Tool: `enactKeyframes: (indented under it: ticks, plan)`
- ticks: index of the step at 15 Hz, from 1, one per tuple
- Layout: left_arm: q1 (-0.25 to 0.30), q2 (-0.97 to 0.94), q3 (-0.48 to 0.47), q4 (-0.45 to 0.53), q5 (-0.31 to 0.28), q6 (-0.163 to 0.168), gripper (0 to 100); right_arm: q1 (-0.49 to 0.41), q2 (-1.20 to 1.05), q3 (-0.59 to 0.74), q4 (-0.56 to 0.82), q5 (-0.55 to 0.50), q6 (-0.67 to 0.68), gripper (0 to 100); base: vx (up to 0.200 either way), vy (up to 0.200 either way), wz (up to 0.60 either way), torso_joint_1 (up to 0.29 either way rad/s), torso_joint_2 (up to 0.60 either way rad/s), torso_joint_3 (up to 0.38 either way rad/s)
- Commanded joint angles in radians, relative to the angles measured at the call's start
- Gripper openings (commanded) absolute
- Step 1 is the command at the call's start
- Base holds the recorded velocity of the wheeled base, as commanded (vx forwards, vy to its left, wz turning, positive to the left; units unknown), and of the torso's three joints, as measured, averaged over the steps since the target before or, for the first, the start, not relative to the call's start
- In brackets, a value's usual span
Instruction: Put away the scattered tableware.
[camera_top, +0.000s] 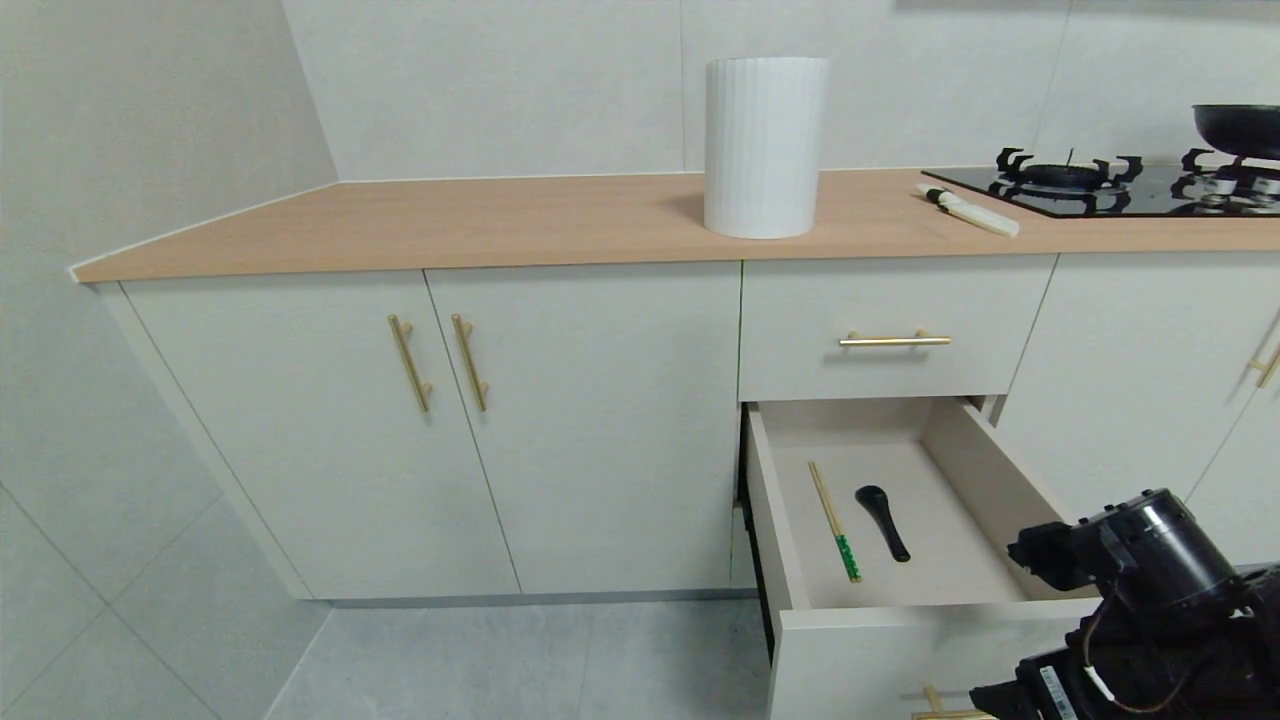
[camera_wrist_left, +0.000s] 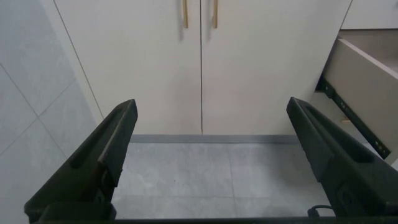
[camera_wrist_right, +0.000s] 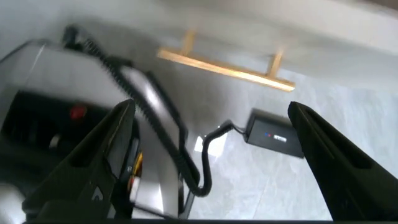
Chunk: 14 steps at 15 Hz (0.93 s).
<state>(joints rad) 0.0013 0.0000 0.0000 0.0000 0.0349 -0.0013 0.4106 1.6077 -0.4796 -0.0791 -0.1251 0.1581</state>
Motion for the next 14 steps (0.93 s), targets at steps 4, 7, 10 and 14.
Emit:
enactKeyframes:
  ticks: [4,7,10,14]
  plan:
    - [0.0,0.002,0.0,0.0,0.0,0.0,100,-0.001,0.063,-0.001,-0.079,-0.005,0.015,100,0.0,0.0,0.0,0.0,0.0,0.0]
    - [0.0,0.002,0.0,0.0,0.0,0.0,100,-0.001,0.081,-0.007,-0.114,-0.045,0.057,100,0.0,0.0,0.0,0.0,0.0,0.0]
    - [0.0,0.002,0.0,0.0,-0.001,0.0,100,-0.001,0.107,-0.001,-0.177,-0.07,0.069,100,0.0,0.0,0.0,0.0,0.0,0.0]
    - [0.0,0.002,0.0,0.0,0.0,0.0,100,-0.001,0.135,0.001,-0.237,-0.102,0.081,100,0.0,0.0,0.0,0.0,0.0,0.0]
